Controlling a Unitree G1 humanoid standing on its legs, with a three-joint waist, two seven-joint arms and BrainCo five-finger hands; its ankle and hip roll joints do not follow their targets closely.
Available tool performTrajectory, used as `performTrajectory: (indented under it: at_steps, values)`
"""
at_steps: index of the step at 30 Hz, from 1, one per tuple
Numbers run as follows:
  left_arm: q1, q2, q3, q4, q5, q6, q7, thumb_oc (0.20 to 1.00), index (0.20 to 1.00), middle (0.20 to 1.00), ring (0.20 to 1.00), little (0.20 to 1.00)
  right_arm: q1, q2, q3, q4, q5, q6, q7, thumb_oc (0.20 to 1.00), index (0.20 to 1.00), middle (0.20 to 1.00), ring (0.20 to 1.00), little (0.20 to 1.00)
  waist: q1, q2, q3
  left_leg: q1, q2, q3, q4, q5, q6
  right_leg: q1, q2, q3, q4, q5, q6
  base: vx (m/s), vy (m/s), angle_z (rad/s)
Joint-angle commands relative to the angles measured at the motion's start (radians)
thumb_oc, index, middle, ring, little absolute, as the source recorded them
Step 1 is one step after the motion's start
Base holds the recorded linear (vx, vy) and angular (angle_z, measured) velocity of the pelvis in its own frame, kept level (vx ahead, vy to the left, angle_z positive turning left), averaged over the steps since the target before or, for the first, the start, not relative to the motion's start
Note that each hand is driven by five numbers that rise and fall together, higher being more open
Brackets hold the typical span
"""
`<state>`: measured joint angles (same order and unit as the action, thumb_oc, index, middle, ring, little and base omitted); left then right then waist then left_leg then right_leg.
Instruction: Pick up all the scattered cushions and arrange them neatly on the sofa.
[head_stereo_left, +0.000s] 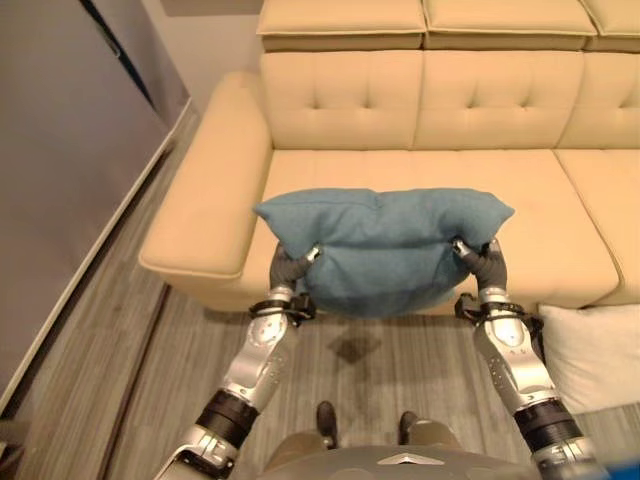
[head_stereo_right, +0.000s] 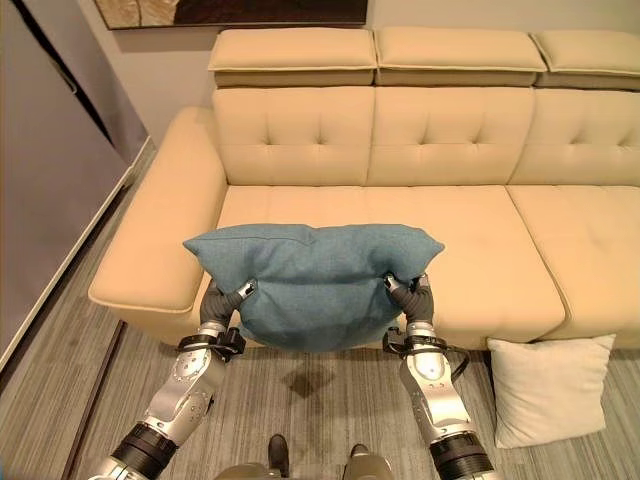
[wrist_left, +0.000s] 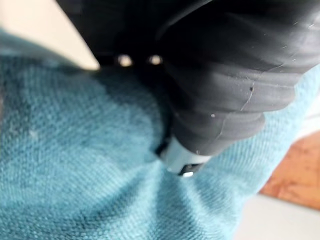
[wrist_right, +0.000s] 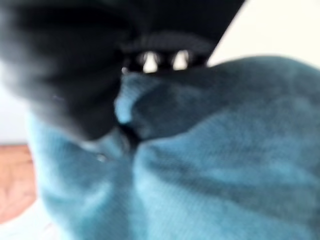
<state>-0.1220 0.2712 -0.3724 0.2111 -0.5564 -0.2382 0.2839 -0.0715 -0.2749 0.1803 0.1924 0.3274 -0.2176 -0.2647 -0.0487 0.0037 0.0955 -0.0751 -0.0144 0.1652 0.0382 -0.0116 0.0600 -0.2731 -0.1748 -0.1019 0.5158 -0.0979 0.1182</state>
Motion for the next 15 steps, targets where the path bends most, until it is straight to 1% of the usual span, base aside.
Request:
performTrajectory:
  at_steps: [1,3,4,5,6,8,9,10,11,12,13,14,15]
  values:
    - [-0.047,0.007,0.002,-0.112,0.064,-0.062,-0.058,0.200,0.200,0.200,0.200,0.200,-0.077,0.021,0.021,-0.083,-0.022,-0.077,0.062,0.200,0.200,0.200,0.200,0.200,0.036,0.014,-0.012,0.032,0.017,-0.055,-0.010,-0.023,-0.017,0.049,-0.001,-0.027,-0.033,0.205,0.030,0.17,0.068,-0.21]
    - [-0.044,0.001,0.006,-0.109,0.057,-0.063,-0.062,0.200,0.200,0.200,0.200,0.200,-0.088,0.012,0.024,-0.081,-0.028,-0.072,0.067,0.200,0.200,0.200,0.200,0.200,0.025,0.012,-0.019,0.061,0.007,-0.067,-0.028,-0.032,-0.023,0.017,0.037,-0.025,-0.122,0.162,0.008,0.25,-0.045,-0.29]
    - [-0.044,-0.003,0.013,-0.113,0.053,-0.065,-0.063,0.200,0.200,0.200,0.200,0.200,-0.096,0.003,0.024,-0.083,-0.027,-0.075,0.067,0.200,0.200,0.200,0.200,0.200,0.016,-0.005,-0.019,0.090,-0.011,-0.073,-0.038,-0.046,-0.031,-0.011,0.055,-0.046,-0.295,0.171,0.009,0.27,-0.087,-0.15]
    - [-0.044,-0.003,0.013,-0.113,0.052,-0.065,-0.063,0.200,0.200,0.200,0.200,0.200,-0.096,0.003,0.024,-0.082,-0.027,-0.075,0.067,0.200,0.200,0.200,0.200,0.200,0.014,0.000,-0.016,0.096,-0.006,-0.076,-0.040,-0.048,-0.033,0.001,0.060,-0.052,-0.306,0.174,0.009,0.30,-0.126,-0.11]
    - [-0.046,-0.003,0.014,-0.110,0.054,-0.064,-0.065,0.200,0.200,0.200,0.200,0.200,-0.102,-0.003,0.023,-0.076,-0.033,-0.075,0.062,0.200,0.200,0.200,0.200,0.200,0.007,-0.007,-0.016,0.118,-0.011,-0.082,-0.047,-0.058,-0.039,-0.005,0.070,-0.069,-0.381,0.190,0.015,0.23,-0.103,-0.03]
    - [-0.057,-0.010,0.011,-0.098,0.046,-0.070,-0.077,0.200,0.200,0.200,0.200,0.200,-0.100,-0.012,0.014,-0.072,-0.033,-0.071,0.057,0.200,0.200,0.200,0.200,0.200,-0.006,-0.019,-0.021,0.150,-0.014,-0.102,-0.043,-0.083,-0.051,0.022,0.086,-0.048,-0.449,0.200,0.025,0.29,-0.140,0.22]
    - [-0.056,-0.016,0.006,-0.097,0.051,-0.066,-0.081,0.200,0.200,0.200,0.200,0.200,-0.095,-0.011,0.012,-0.075,-0.034,-0.070,0.060,0.200,0.200,0.200,0.200,0.200,-0.005,-0.024,-0.025,0.151,-0.017,-0.103,-0.033,-0.088,-0.054,0.040,0.086,-0.046,-0.451,0.204,0.017,0.24,-0.125,0.54]
    - [-0.051,-0.029,0.002,-0.094,0.048,-0.065,-0.081,0.200,0.200,0.200,0.200,0.200,-0.085,-0.014,0.004,-0.074,-0.039,-0.072,0.059,0.200,0.200,0.200,0.200,0.200,-0.008,-0.026,-0.033,0.153,-0.010,-0.101,-0.011,-0.090,-0.071,0.065,0.096,-0.046,-0.447,0.201,0.005,0.27,-0.135,0.59]
    - [-0.052,-0.038,-0.002,-0.095,0.036,-0.069,-0.089,0.200,0.200,0.200,0.200,0.200,-0.072,-0.026,-0.008,-0.080,-0.042,-0.072,0.057,0.200,0.200,0.200,0.200,0.200,-0.012,-0.022,-0.041,0.147,0.005,-0.094,0.044,-0.087,-0.096,0.092,0.104,-0.053,-0.447,0.191,-0.005,0.28,-0.157,0.58]
    - [-0.052,-0.045,-0.011,-0.092,0.029,-0.069,-0.096,0.200,0.200,0.200,0.200,0.200,-0.064,-0.032,-0.016,-0.085,-0.042,-0.073,0.055,0.200,0.200,0.200,0.200,0.200,-0.016,-0.029,-0.045,0.125,0.012,-0.086,0.118,-0.069,-0.114,0.109,0.099,-0.063,-0.447,0.185,-0.015,0.25,-0.183,0.61]
    - [-0.057,-0.053,-0.023,-0.087,0.025,-0.065,-0.097,0.200,0.200,0.200,0.200,0.200,-0.058,-0.042,-0.023,-0.086,-0.041,-0.074,0.050,0.200,0.200,0.200,0.200,0.200,-0.022,-0.036,-0.036,0.058,0.037,-0.077,0.263,-0.046,-0.141,0.132,0.095,-0.073,-0.443,0.173,-0.032,0.17,-0.184,1.02]
    - [-0.061,-0.057,-0.029,-0.083,0.020,-0.063,-0.096,0.200,0.200,0.200,0.200,0.200,-0.054,-0.049,-0.027,-0.087,-0.037,-0.074,0.046,0.200,0.200,0.200,0.200,0.200,-0.024,-0.051,-0.030,0.001,0.048,-0.069,0.353,-0.003,-0.147,0.143,0.088,-0.075,-0.440,0.164,-0.049,0.18,-0.249,1.05]
    - [-0.053,-0.057,-0.032,-0.080,0.020,-0.055,-0.100,0.200,0.200,0.200,0.200,0.200,-0.047,-0.053,-0.030,-0.087,-0.032,-0.071,0.040,0.200,0.200,0.200,0.200,0.200,-0.022,-0.062,-0.029,-0.072,0.076,-0.043,0.468,0.002,-0.133,0.163,0.095,-0.084,-0.437,0.132,-0.076,0.13,-0.175,0.70]
